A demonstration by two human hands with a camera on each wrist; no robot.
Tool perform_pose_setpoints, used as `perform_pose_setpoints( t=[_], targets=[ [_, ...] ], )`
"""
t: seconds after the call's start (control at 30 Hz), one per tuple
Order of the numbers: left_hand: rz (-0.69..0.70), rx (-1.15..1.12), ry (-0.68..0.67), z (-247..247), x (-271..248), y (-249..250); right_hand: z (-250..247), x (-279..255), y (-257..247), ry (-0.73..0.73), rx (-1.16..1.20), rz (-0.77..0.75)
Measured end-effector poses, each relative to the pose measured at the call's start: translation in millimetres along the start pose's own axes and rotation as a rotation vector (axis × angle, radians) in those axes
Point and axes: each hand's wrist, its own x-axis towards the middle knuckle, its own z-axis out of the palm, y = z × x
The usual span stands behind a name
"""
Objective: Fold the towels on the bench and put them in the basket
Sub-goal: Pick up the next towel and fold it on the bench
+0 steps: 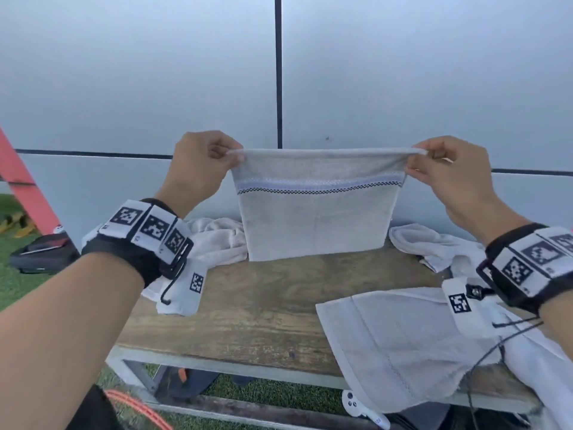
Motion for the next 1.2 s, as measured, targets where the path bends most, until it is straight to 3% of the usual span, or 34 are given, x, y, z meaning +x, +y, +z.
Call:
perform_pose_setpoints(
  t=[0.13,0.3,0.4,0.5,0.63,0.73,1.03,1.2],
  targets=[
    [-0.053,0.022,-0.153,0.7,-42.4,-26.9,-10.2,-36.4,27.7,-0.131,-0.157,0.098],
    [-0.245,0.173,-0.621,3.6,-94.9,-77.9,-26.7,-84.7,67.5,-0.584,-0.397,0.378],
    [-0.300,0.222,-0.909,8.4,-117.6,-91.0,-32.8,-101.7,80.4,-0.819,-0.550,0.409],
    [-0.348,0.208,-1.032,17.6,-131.1,-97.1,-32.7,-107.7,90.8,-0.786,-0.584,0.370],
    [-0.382,0.254,-0.864,32.1,-128.0,-103.4,-26.3,-109.0,107.2,-0.565,-0.578,0.269],
    [-0.428,0.250,-0.702,45.0,-121.2,-109.0,-17.8,-104.3,123.2,-0.500,-0.634,0.233],
    [-0.559,0.318,-0.385,90.9,-106.9,-146.1,32.1,-70.2,162.9,-0.471,-0.862,0.198],
    [-0.590,0.367,-0.385,111.6,-102.6,-170.0,53.1,-57.8,189.8,-0.529,-0.970,0.299]
  ],
)
